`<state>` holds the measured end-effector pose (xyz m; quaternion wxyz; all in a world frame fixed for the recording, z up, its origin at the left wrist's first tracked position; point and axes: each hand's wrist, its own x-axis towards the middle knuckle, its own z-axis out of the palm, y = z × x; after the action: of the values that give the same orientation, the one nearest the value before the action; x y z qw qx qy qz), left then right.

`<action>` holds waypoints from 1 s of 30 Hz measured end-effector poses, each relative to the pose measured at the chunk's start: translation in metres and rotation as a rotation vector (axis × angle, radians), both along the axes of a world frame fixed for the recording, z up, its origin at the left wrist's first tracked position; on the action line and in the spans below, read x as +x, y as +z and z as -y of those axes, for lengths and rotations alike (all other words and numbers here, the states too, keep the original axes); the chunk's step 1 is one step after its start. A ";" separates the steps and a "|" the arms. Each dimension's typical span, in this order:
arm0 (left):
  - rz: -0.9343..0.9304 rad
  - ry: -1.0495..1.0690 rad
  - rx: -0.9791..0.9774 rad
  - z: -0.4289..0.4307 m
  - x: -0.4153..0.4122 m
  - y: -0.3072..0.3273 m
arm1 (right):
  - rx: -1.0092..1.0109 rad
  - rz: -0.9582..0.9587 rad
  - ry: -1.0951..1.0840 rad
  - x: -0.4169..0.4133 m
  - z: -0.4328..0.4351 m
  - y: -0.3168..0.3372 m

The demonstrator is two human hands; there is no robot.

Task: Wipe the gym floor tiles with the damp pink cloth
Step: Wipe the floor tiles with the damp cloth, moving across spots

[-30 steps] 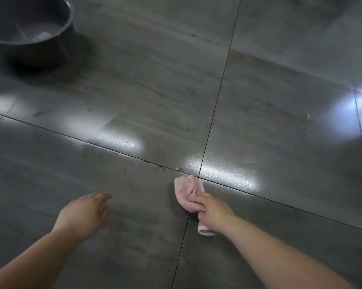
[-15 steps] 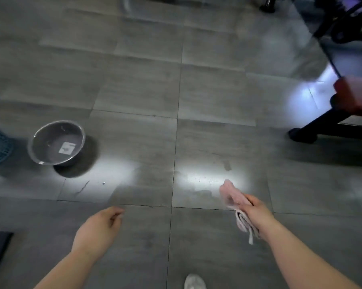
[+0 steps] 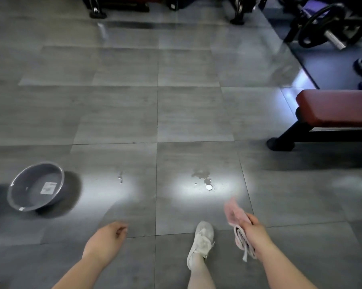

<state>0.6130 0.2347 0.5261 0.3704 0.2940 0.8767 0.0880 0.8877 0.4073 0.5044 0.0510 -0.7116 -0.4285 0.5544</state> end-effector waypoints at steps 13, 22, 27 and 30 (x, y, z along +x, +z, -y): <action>-0.026 -0.215 -0.092 -0.247 -0.004 -0.220 | 0.266 0.268 0.366 -0.029 -0.219 -0.218; -0.069 -0.463 -0.051 -0.315 -0.029 -0.441 | 0.186 0.697 0.855 -0.054 -0.254 -0.433; -0.164 -0.536 -0.076 -0.345 -0.051 -0.527 | 0.234 0.691 0.815 -0.057 -0.261 -0.525; -0.217 -0.567 -0.069 -0.362 -0.059 -0.562 | 0.412 0.706 0.882 -0.065 -0.274 -0.562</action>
<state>0.5542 0.5969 -0.0356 0.2941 0.5217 0.7968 -0.0806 0.8231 0.6816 -0.0578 -0.1926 -0.5835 -0.7728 0.1589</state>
